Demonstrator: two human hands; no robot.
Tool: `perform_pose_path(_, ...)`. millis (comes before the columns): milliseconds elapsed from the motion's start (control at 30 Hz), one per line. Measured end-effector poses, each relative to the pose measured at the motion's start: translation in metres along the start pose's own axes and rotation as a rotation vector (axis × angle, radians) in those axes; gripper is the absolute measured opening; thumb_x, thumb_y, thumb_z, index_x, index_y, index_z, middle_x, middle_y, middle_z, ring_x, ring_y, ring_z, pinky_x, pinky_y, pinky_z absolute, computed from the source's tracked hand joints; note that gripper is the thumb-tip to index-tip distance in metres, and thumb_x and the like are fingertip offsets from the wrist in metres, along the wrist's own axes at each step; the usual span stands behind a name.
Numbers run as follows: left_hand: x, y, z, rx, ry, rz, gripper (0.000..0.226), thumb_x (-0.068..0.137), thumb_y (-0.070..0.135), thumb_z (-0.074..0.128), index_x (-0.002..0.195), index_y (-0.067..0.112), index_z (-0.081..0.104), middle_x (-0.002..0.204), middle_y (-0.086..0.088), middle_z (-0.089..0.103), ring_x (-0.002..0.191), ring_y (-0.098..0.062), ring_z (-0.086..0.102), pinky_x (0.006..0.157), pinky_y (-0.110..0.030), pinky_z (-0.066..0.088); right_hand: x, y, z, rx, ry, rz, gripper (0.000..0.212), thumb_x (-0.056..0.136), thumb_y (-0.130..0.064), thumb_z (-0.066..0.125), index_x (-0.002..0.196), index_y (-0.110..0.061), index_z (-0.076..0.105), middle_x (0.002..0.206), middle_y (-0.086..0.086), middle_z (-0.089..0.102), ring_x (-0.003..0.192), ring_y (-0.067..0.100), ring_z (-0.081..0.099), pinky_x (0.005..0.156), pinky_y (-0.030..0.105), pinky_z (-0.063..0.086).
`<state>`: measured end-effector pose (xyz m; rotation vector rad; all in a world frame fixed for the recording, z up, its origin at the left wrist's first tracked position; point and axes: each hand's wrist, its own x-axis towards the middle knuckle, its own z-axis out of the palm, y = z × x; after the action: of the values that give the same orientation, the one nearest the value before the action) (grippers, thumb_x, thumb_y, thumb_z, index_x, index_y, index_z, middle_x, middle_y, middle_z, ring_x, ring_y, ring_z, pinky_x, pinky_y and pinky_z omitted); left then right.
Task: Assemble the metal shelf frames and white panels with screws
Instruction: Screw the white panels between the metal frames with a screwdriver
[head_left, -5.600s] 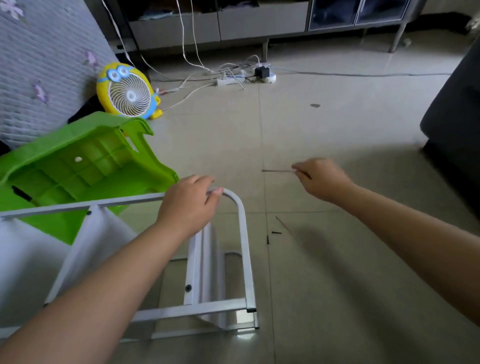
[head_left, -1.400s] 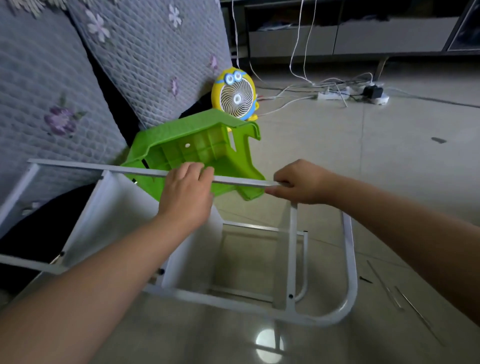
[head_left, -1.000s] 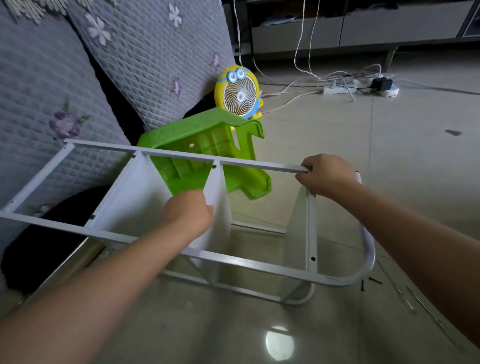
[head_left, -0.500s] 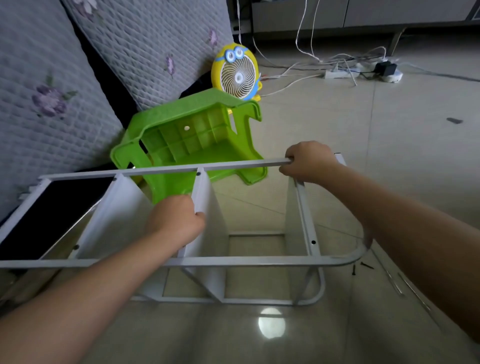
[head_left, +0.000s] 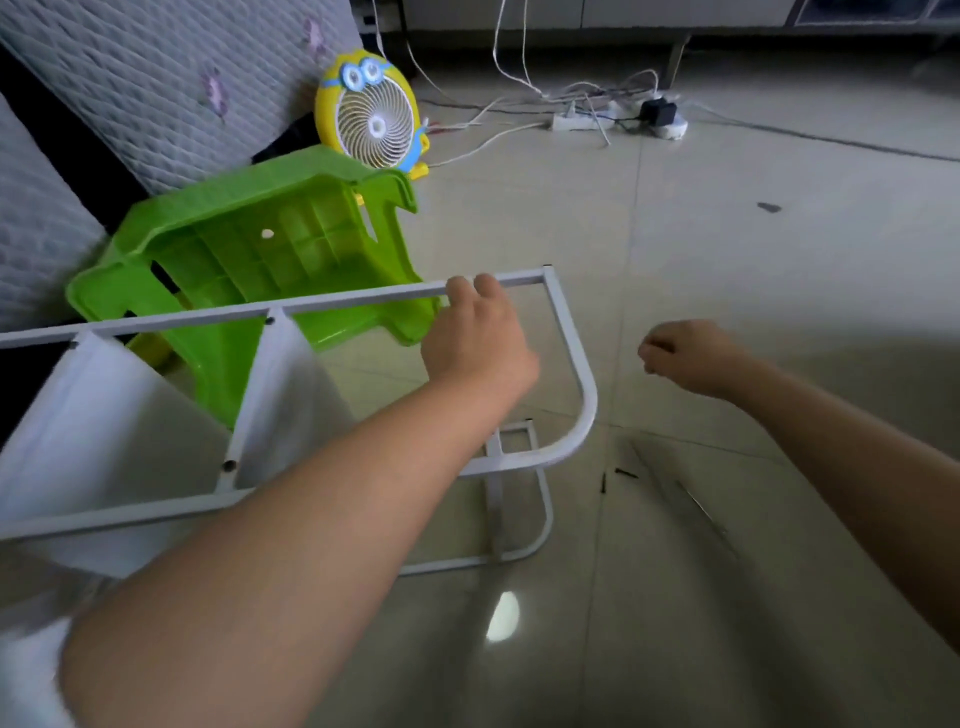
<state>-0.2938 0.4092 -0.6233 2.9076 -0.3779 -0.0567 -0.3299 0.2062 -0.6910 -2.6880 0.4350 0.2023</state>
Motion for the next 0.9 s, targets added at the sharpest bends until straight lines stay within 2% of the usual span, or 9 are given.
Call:
perform_pose_path(133, 0.009, -0.005, 0.01, -0.055, -0.01, -0.189, 0.031, 0.089, 0.011, 0.05, 0.119, 0.004, 0.048, 0.125, -0.015, 0.052, 0.116, -0.033, 0.052, 0.084, -0.038, 0.045, -0.018, 0.064, 0.068, -0.117, -0.164, 0.085, 0.029, 0.095, -0.019, 0.042, 0.096, 0.002, 0.062, 0.103, 0.016, 0.064, 0.085, 0.023, 0.054, 0.068, 0.026, 0.035)
perform_pose_path(233, 0.006, -0.005, 0.013, -0.043, 0.005, -0.211, 0.024, 0.093, 0.016, 0.047, 0.11, 0.002, 0.058, 0.117, -0.016, 0.059, 0.11, -0.034, 0.055, 0.07, -0.033, 0.036, -0.024, 0.083, 0.115, -0.177, -0.225, 0.083, 0.026, 0.093, -0.021, 0.044, 0.102, -0.005, 0.062, 0.109, 0.014, 0.063, 0.098, 0.025, 0.057, 0.074, 0.028, 0.039)
perform_pose_path(300, 0.002, -0.003, 0.013, -0.06, 0.017, -0.233, 0.028, 0.096, 0.021, 0.043, 0.108, 0.001, 0.058, 0.115, -0.018, 0.059, 0.108, -0.036, 0.054, 0.069, -0.033, 0.032, -0.021, 0.082, 0.137, -0.215, -0.225, 0.064, 0.026, 0.094, -0.022, 0.043, 0.106, -0.006, 0.06, 0.113, 0.014, 0.06, 0.104, 0.026, 0.055, 0.077, 0.028, 0.04)
perform_pose_path(400, 0.002, -0.003, 0.015, -0.014, 0.031, -0.222, 0.03, 0.097, 0.023, 0.04, 0.104, 0.0, 0.058, 0.112, -0.019, 0.059, 0.105, -0.037, 0.055, 0.068, -0.032, 0.033, -0.011, 0.074, 0.163, -0.322, -0.156, 0.015, 0.027, 0.093, -0.019, 0.041, 0.11, -0.01, 0.059, 0.116, 0.01, 0.058, 0.109, 0.026, 0.054, 0.084, 0.029, 0.043)
perform_pose_path(533, 0.002, -0.002, 0.015, 0.042, 0.045, -0.206, 0.028, 0.094, 0.021, 0.039, 0.096, 0.002, 0.059, 0.101, -0.018, 0.06, 0.096, -0.036, 0.056, 0.065, -0.032, 0.034, 0.0, 0.07, 0.178, -0.401, -0.06, 0.005, 0.029, 0.092, -0.014, 0.039, 0.113, -0.014, 0.059, 0.118, 0.004, 0.056, 0.114, 0.023, 0.049, 0.086, 0.027, 0.039)
perform_pose_path(633, 0.003, -0.002, 0.014, 0.049, 0.052, -0.21, 0.022, 0.092, 0.022, 0.04, 0.081, 0.008, 0.052, 0.083, -0.013, 0.05, 0.078, -0.032, 0.047, 0.063, -0.031, 0.034, 0.006, 0.069, 0.184, -0.443, -0.059, 0.01, 0.031, 0.092, -0.012, 0.036, 0.114, -0.015, 0.057, 0.121, 0.003, 0.053, 0.116, 0.021, 0.049, 0.091, 0.028, 0.036)
perform_pose_path(733, 0.004, -0.002, 0.014, 0.037, 0.05, -0.218, 0.02, 0.092, 0.022, 0.04, 0.076, 0.01, 0.044, 0.078, -0.009, 0.044, 0.073, -0.027, 0.04, 0.061, -0.03, 0.033, 0.008, 0.067, 0.18, -0.488, -0.091, 0.001, 0.03, 0.09, -0.011, 0.038, 0.114, -0.016, 0.055, 0.12, 0.002, 0.055, 0.115, 0.021, 0.051, 0.093, 0.027, 0.034)
perform_pose_path(800, 0.004, -0.002, 0.014, 0.028, 0.049, -0.214, 0.02, 0.092, 0.022, 0.04, 0.076, 0.011, 0.044, 0.078, -0.009, 0.044, 0.073, -0.027, 0.04, 0.061, -0.03, 0.034, 0.009, 0.063, 0.171, -0.44, -0.041, 0.042, 0.027, 0.088, -0.011, 0.041, 0.109, -0.014, 0.059, 0.114, 0.005, 0.059, 0.11, 0.023, 0.054, 0.09, 0.027, 0.037)
perform_pose_path(900, 0.004, -0.002, 0.014, 0.021, 0.056, -0.204, 0.02, 0.091, 0.022, 0.041, 0.075, 0.01, 0.045, 0.077, -0.009, 0.044, 0.073, -0.027, 0.04, 0.061, -0.029, 0.034, 0.015, 0.052, 0.149, -0.132, 0.168, 0.085, 0.021, 0.087, -0.006, 0.046, 0.094, 0.001, 0.065, 0.096, 0.021, 0.065, 0.095, 0.032, 0.055, 0.076, 0.034, 0.043)
